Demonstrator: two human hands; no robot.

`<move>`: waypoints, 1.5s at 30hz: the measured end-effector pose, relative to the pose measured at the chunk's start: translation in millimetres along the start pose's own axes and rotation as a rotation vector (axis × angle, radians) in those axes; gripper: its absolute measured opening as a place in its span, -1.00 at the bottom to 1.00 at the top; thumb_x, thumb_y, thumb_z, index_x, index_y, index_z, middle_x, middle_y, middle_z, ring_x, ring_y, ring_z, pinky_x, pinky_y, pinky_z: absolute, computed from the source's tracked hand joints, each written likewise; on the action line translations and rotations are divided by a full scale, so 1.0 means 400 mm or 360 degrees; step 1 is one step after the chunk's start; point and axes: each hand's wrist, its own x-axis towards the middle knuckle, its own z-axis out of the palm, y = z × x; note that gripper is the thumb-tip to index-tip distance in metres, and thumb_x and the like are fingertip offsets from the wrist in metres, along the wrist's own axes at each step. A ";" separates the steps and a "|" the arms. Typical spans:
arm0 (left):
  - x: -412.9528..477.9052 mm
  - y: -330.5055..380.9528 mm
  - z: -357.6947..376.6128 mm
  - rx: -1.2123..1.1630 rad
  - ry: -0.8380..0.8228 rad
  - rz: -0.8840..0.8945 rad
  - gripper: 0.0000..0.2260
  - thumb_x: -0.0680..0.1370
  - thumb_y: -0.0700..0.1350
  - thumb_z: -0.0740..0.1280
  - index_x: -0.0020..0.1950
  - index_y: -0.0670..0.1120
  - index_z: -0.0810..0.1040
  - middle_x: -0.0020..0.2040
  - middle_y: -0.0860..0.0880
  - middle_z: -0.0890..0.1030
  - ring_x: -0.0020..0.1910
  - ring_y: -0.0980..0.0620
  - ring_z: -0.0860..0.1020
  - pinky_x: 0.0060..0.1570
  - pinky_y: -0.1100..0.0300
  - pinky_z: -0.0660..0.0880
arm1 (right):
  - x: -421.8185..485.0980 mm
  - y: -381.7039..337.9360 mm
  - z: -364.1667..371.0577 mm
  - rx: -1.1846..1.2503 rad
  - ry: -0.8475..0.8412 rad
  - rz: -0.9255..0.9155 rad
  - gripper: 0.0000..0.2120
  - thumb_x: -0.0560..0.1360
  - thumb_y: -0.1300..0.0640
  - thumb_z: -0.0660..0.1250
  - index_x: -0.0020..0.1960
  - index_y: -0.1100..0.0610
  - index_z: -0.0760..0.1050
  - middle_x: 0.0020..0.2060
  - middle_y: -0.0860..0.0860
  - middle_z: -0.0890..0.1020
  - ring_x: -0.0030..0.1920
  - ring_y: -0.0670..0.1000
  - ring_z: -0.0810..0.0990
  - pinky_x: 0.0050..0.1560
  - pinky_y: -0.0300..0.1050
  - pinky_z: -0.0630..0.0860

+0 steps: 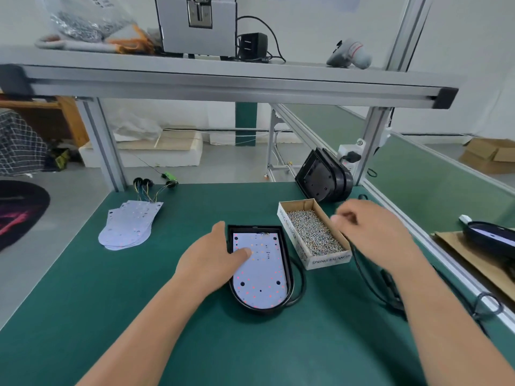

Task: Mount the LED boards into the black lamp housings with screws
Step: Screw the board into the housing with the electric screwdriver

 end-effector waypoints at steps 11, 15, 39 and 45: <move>-0.007 0.021 -0.014 0.0183 0.0230 -0.0015 -0.27 0.58 0.41 0.21 0.64 0.04 0.26 0.17 -0.08 0.66 0.14 -0.10 0.63 0.02 0.00 0.56 | -0.048 0.225 0.022 -0.0259 -0.0325 0.0496 -0.50 0.49 -0.42 0.35 0.11 -0.04 0.38 -0.18 -0.10 0.62 -0.16 -0.02 0.61 -0.14 0.00 0.50; -0.017 0.064 -0.015 0.0165 0.0495 0.0276 -0.54 0.64 0.23 0.26 0.49 0.07 0.48 0.08 0.12 0.56 0.05 0.02 0.58 0.00 0.04 0.52 | -0.041 0.216 0.030 -0.0110 -0.0275 0.0528 -0.64 0.44 -0.25 0.44 0.00 -0.04 0.43 -0.28 -0.07 0.64 -0.28 -0.03 0.63 -0.21 -0.02 0.53; 0.131 0.380 0.184 0.0991 -0.0471 0.0864 -0.83 0.57 -0.16 0.34 -0.11 0.10 0.63 -0.03 0.01 0.71 0.03 -0.10 0.60 0.13 -0.03 0.41 | -0.027 0.121 0.049 0.2594 0.0111 0.0702 -0.90 0.64 0.15 0.28 0.12 0.14 0.40 -0.30 0.02 0.55 -0.41 -0.05 0.49 -0.49 -0.26 0.44; 0.143 0.347 0.192 0.0663 -0.0400 0.0796 -0.95 0.58 -0.06 0.44 -0.02 0.06 0.71 0.00 0.05 0.73 0.09 -0.02 0.62 0.14 0.03 0.44 | -0.028 0.117 0.051 0.2591 0.0127 0.0663 -0.90 0.64 0.16 0.28 0.13 0.15 0.41 -0.29 0.02 0.55 -0.39 -0.05 0.48 -0.48 -0.25 0.44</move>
